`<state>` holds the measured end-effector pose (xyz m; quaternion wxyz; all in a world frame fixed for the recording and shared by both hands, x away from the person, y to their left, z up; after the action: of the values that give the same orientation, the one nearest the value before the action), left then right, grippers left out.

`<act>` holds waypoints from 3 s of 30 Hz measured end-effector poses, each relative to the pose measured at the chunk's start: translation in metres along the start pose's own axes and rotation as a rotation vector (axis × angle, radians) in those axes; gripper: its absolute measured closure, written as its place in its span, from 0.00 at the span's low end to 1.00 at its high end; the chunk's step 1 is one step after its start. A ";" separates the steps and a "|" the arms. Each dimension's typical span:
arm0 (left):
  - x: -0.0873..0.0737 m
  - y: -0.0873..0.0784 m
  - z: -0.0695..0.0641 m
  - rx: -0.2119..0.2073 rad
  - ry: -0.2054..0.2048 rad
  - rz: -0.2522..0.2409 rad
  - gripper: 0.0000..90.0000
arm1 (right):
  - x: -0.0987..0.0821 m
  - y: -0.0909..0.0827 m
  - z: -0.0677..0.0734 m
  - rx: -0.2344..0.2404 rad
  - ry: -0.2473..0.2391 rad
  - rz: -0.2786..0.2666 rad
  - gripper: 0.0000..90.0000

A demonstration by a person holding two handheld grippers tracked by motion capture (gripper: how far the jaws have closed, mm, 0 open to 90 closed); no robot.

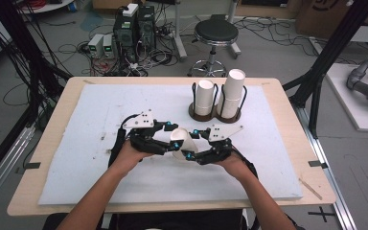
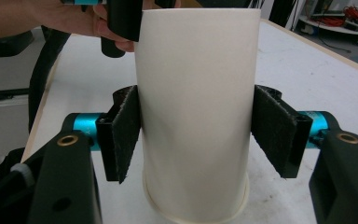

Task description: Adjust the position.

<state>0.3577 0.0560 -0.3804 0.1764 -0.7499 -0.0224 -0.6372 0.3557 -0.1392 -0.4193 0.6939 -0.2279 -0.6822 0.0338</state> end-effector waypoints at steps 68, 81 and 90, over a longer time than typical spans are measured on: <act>0.002 -0.008 -0.001 -0.121 0.010 0.011 0.25 | 0.002 -0.010 0.003 0.089 -0.058 0.062 0.40; 0.001 -0.017 -0.006 -0.158 0.033 -0.044 0.40 | 0.009 -0.016 0.006 0.114 0.017 -0.010 0.18; 0.000 -0.022 -0.008 -0.153 0.012 -0.117 0.40 | 0.012 -0.015 0.005 0.131 0.010 -0.044 0.30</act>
<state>0.3447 0.0739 -0.3743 0.0811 -0.7548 -0.0164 -0.6507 0.3483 -0.1468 -0.4031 0.7114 -0.1672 -0.6798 0.0621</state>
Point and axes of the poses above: each handheld gripper's, and its own axes: y roughly forward along the jaws, x roughly out of its top, z roughly to its left, the point moved 4 cm from there along y, roughly forward along the jaws, and after that the axes turned 1 degree about -y, right-handed, at the moved point
